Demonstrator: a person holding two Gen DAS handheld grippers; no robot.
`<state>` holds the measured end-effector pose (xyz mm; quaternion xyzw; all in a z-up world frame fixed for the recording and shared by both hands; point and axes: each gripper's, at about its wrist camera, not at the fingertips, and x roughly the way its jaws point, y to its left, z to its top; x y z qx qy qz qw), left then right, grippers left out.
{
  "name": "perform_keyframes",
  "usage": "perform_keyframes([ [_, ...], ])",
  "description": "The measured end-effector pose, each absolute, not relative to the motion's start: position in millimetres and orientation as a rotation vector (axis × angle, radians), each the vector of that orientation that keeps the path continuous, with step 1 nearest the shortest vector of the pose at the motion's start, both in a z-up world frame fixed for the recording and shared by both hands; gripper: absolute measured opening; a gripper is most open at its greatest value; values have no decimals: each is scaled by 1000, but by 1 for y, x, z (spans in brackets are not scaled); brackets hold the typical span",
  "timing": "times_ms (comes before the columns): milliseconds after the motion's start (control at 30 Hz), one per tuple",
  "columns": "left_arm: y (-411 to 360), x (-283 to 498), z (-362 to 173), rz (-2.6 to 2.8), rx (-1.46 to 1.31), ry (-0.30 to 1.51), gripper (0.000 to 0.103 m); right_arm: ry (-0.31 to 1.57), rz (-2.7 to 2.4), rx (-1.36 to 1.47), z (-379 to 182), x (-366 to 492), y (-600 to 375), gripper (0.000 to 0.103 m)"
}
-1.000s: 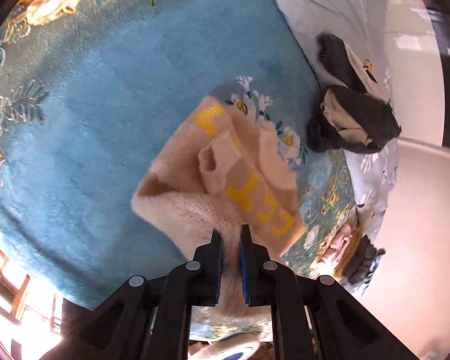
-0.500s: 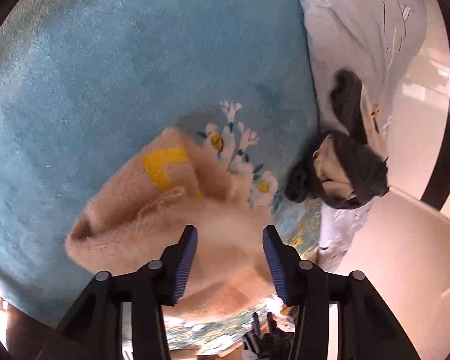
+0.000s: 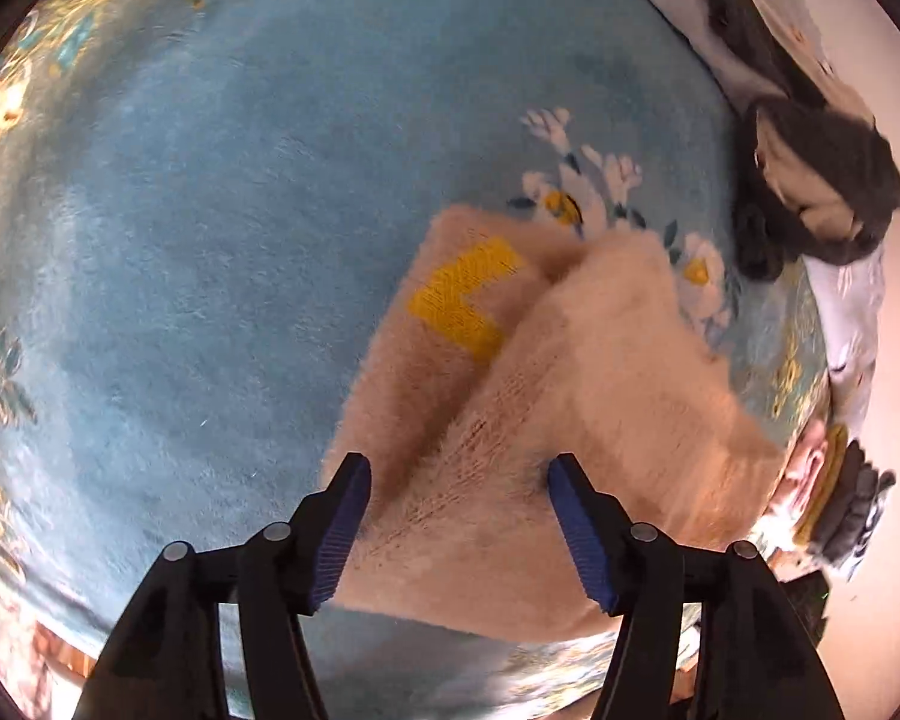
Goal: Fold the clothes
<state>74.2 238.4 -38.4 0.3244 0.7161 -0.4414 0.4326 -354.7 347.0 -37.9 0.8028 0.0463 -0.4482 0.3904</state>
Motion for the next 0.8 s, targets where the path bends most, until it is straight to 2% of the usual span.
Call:
perform_keyframes([
  [200,225,75,-56,-1163,816,1767,75,280,-1143,1935,-51,-342,329,74],
  [533,207,80,-69,-1355,877,1692,78,283,-1112,1896,-79,-347,318,74],
  [800,202,85,-89,-1354,821,1758,84,238,-1093,1912,-94,-351,315,74],
])
